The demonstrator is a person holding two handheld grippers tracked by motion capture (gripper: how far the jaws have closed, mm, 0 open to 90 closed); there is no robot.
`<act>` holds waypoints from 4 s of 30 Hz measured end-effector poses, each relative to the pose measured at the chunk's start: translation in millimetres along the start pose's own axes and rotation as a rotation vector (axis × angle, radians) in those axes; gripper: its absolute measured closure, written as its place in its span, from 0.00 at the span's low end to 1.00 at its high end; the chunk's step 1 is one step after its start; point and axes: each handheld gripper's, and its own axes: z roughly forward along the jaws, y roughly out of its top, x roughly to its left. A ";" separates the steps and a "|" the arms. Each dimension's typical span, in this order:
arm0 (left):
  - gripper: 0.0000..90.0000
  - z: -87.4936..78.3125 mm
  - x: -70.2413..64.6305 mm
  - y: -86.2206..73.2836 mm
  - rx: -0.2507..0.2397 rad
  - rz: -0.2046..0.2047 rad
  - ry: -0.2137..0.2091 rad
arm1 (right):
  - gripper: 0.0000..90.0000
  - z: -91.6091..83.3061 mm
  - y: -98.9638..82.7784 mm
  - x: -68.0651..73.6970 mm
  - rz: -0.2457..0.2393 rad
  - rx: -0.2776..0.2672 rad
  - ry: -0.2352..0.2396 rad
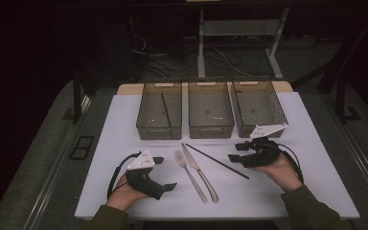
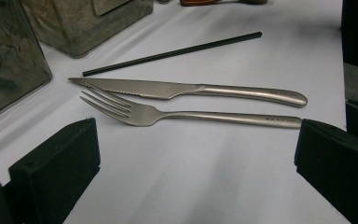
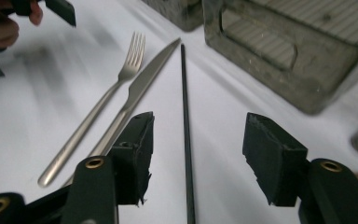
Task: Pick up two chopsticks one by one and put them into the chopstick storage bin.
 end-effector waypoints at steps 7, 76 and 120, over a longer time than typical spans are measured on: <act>0.00 0.5 -0.3 -0.1 0.001 0.001 0.000 | 0.65 -2.2 -18.0 4.0 -0.020 0.062 -0.022; 0.00 0.3 -0.1 -0.5 0.002 0.008 0.004 | 0.96 -35.8 -21.4 8.8 -0.040 -0.023 -0.022; 0.00 3.4 0.1 -1.0 0.007 -0.001 0.005 | 0.95 -9.9 79.4 6.5 -0.039 -0.163 -0.135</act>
